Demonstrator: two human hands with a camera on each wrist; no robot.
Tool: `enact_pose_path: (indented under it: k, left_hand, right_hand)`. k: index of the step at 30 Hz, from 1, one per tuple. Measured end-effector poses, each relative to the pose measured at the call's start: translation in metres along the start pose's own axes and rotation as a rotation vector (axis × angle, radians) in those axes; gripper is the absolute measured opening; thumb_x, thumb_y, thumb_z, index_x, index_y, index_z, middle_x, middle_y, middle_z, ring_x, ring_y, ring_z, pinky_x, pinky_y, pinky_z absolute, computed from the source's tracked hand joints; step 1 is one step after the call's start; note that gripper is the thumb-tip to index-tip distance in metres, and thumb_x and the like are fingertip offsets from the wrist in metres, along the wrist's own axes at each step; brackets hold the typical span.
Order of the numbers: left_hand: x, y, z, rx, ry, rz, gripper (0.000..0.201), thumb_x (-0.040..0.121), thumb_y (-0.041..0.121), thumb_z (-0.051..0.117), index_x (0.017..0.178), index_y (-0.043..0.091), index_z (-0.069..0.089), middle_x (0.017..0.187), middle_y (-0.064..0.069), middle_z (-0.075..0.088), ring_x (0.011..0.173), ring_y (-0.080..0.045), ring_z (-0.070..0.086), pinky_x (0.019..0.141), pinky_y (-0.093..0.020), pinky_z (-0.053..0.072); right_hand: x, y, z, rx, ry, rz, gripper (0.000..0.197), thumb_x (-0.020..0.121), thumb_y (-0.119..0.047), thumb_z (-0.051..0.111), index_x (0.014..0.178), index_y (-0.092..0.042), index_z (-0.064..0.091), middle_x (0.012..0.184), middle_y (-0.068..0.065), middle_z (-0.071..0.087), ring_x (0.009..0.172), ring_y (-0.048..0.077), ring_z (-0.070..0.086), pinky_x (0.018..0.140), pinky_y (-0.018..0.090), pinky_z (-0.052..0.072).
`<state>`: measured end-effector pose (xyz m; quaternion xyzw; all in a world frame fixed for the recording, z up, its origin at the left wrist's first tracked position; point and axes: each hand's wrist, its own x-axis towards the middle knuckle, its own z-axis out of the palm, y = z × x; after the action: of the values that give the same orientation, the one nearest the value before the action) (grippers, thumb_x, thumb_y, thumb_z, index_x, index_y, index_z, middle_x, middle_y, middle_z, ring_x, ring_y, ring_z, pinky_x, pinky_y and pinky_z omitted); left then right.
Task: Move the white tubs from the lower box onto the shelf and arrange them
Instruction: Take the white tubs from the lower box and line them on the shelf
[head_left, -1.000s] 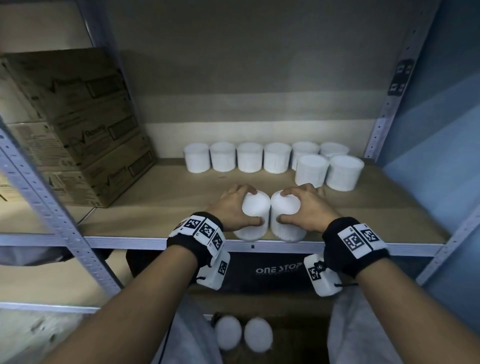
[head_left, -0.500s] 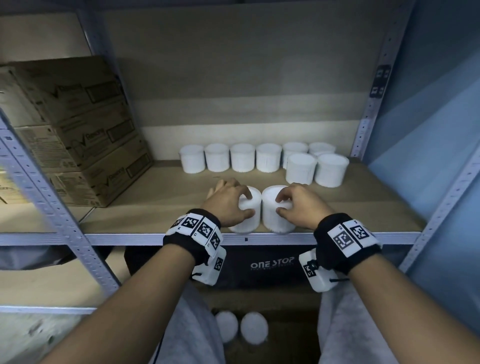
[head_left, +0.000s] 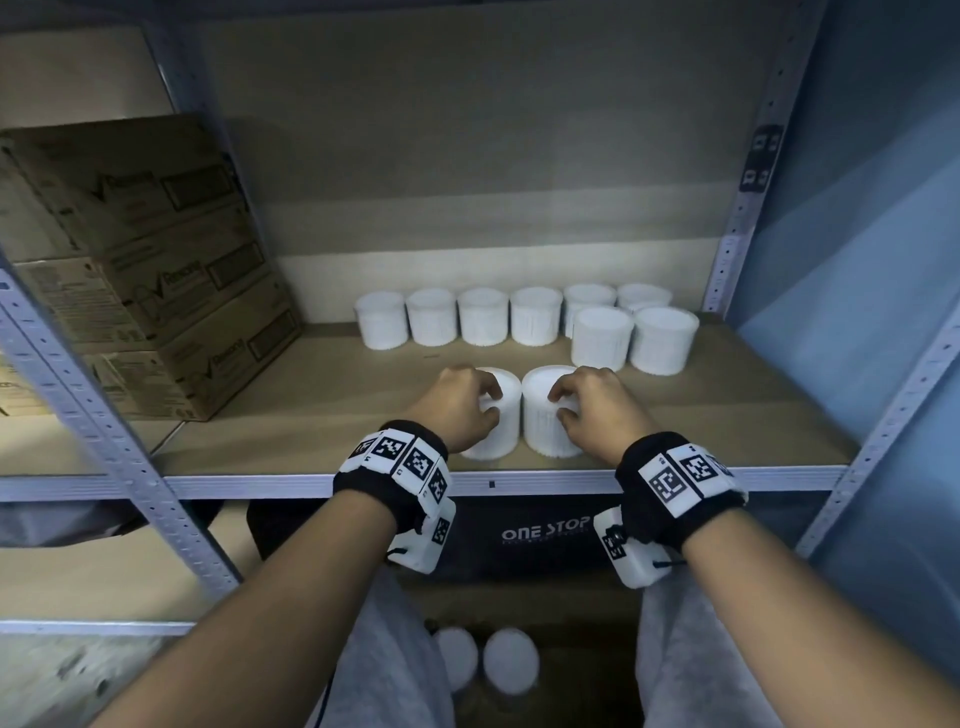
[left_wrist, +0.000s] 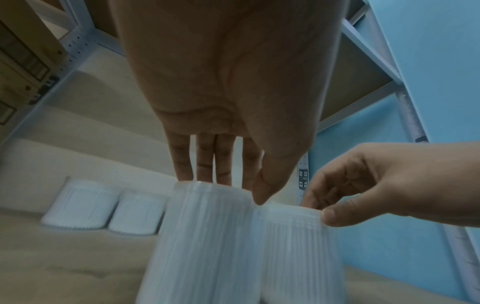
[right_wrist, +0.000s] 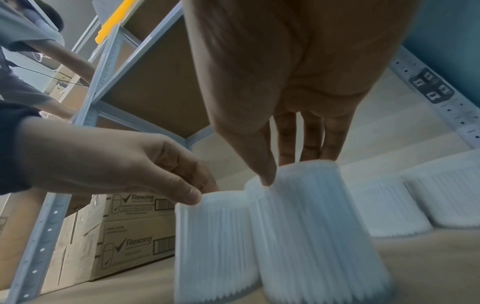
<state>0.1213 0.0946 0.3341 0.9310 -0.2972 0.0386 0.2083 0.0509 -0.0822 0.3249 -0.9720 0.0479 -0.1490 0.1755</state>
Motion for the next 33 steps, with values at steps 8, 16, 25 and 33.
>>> enact_pose_path:
  k: [8,16,25,33]
  left_hand:
    - [0.032,-0.012,0.008,0.04,0.054,-0.011,0.027,0.085,0.021,0.06,0.111,0.02,0.068,0.118,-0.003,0.067,0.11,-0.021,0.061,0.095,-0.033,0.049]
    - [0.074,-0.025,0.014,0.051,0.06,-0.03,0.027,0.084,0.019,0.059,0.11,0.02,0.068,0.117,-0.004,0.068,0.107,-0.022,0.063,0.094,-0.037,0.051]
    - [0.122,-0.038,0.018,0.031,0.011,-0.081,0.029,0.088,0.02,0.055,0.115,0.022,0.063,0.122,-0.004,0.064,0.109,-0.026,0.061,0.093,-0.036,0.051]
    - [0.144,-0.042,0.021,0.025,0.057,-0.055,0.029,0.088,0.016,0.055,0.115,0.018,0.065,0.118,-0.005,0.067,0.11,-0.025,0.06,0.094,-0.033,0.049]
  right_hand:
    - [0.034,0.006,0.007,-0.025,-0.011,0.024,0.027,0.089,-0.012,0.058,0.114,-0.017,0.066,0.121,0.005,0.063,0.116,0.022,0.055,0.096,0.03,0.044]
    - [0.074,0.015,0.018,-0.043,-0.013,0.011,0.03,0.088,-0.009,0.058,0.116,-0.016,0.065,0.12,0.006,0.063,0.115,0.024,0.055,0.094,0.03,0.043]
    - [0.12,0.028,0.024,-0.058,-0.055,0.038,0.031,0.089,-0.009,0.055,0.118,-0.016,0.062,0.126,0.005,0.06,0.117,0.025,0.051,0.095,0.03,0.04]
    - [0.143,0.036,0.029,-0.014,-0.044,0.06,0.03,0.089,-0.004,0.053,0.115,-0.014,0.063,0.124,0.006,0.061,0.115,0.026,0.053,0.094,0.031,0.042]
